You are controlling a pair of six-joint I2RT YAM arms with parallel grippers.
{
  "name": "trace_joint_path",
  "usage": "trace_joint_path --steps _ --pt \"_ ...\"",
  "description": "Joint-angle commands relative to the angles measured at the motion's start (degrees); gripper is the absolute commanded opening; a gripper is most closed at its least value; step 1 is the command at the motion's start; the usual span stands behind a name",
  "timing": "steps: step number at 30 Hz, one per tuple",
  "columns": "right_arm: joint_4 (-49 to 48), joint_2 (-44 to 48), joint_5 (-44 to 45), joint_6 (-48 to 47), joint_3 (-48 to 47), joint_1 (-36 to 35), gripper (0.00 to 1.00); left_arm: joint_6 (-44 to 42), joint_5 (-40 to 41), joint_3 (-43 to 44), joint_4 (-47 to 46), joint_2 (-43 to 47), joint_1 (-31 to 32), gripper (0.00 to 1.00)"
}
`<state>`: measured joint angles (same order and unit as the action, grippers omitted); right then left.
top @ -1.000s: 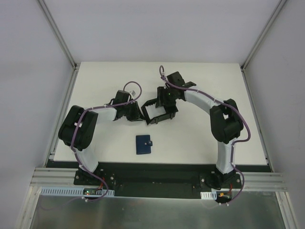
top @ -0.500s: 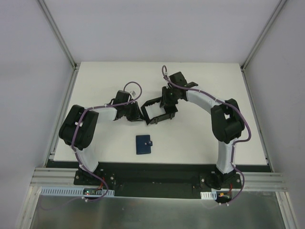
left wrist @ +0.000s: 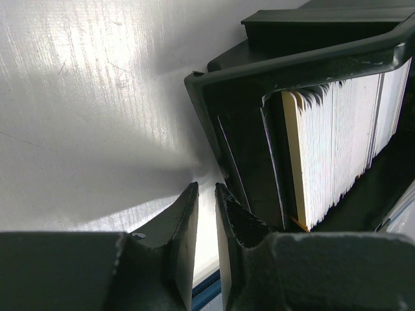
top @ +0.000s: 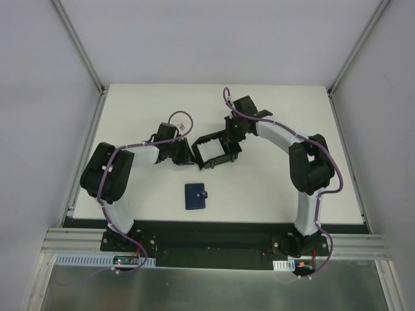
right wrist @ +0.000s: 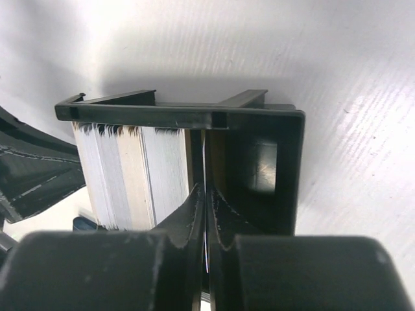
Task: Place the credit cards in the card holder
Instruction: Pick up the credit card from the storage box, then open the card holder at the center of the board.
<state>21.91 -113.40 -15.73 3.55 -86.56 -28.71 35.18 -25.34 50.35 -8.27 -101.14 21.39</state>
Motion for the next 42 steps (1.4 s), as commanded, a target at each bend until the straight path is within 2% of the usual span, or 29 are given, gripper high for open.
trace_joint_path --steps 1,4,7,9,13,17,20,22,25,27,28,31,32,33,38,42 --pt "3.22 4.15 2.53 -3.1 -3.34 -0.73 0.01 0.24 -1.03 0.81 -1.66 0.86 0.67 0.17" --pt "4.28 4.6 5.26 -5.65 -4.83 -0.73 0.01 -0.02 0.2 0.02 -1.57 2.17 0.67 0.2" --pt "5.07 5.29 7.63 -7.24 -5.54 -1.35 0.0 -0.29 1.52 -0.86 -1.4 3.49 0.67 0.29" --pt "4.29 6.52 8.95 -8.38 -5.11 -1.96 0.0 -0.29 2.75 -1.65 -1.13 4.54 0.67 0.39" --pt "4.54 9.16 11.85 -9.79 -4.67 -2.93 0.0 -0.9 5.12 -2.79 -0.08 6.83 0.67 0.54" --pt "6.21 12.94 15.02 -10.06 -2.57 -3.72 0.0 -1.69 6.0 -3.59 1.41 9.03 0.67 0.57" --pt "5.09 18.99 13.1 -7.35 1.9 -4.07 0.0 -2.57 6.71 -5.25 3.08 12.1 0.67 0.54" --pt "1.92 23.65 9.07 -1.13 7.44 -4.42 0.0 -2.83 7.67 -8.06 3.87 15.61 0.67 0.54" --pt "-4.05 29.63 9.92 6.62 15.79 -9.41 0.0 -2.48 8.64 -10.88 7.03 20.44 0.59 0.53" --pt "-7.66 30.96 9.92 12.24 20.1 -13.81 0.0 -1.78 10.3 -13.33 8.1 23.7 0.59 0.49" --pt "-8.72 30.88 10.27 13.83 20.99 -16.35 0.0 -1.61 11.1 -14.13 10.1 25.36 0.59 0.44" --pt "-11.96 29.91 13.44 18.5 23.27 -22.34 0.0 -1.87 12.07 -15.71 13.45 29.15 0.59 0.19" --pt "-13.02 29.21 13.18 19.99 23.81 -23.66 0.0 -2.13 12.07 -16.15 14.68 30.2 0.59 0.07" --pt "-13.56 28.07 13.35 20.96 24.07 -24.89 0.0 -2.22 12.33 -16.68 15.38 31.09 0.59 0.0" --pt "-13.74 21.66 12.74 22.46 22.41 -29.11 0.0 -1.43 10.85 -20.11 16.8 35.04 0.59 0.0" --pt "-12.87 17.7 12.82 23.52 21.88 -29.56 0.01 -1.25 10.75 -22.48 16.89 37.16 0.67 0.0"
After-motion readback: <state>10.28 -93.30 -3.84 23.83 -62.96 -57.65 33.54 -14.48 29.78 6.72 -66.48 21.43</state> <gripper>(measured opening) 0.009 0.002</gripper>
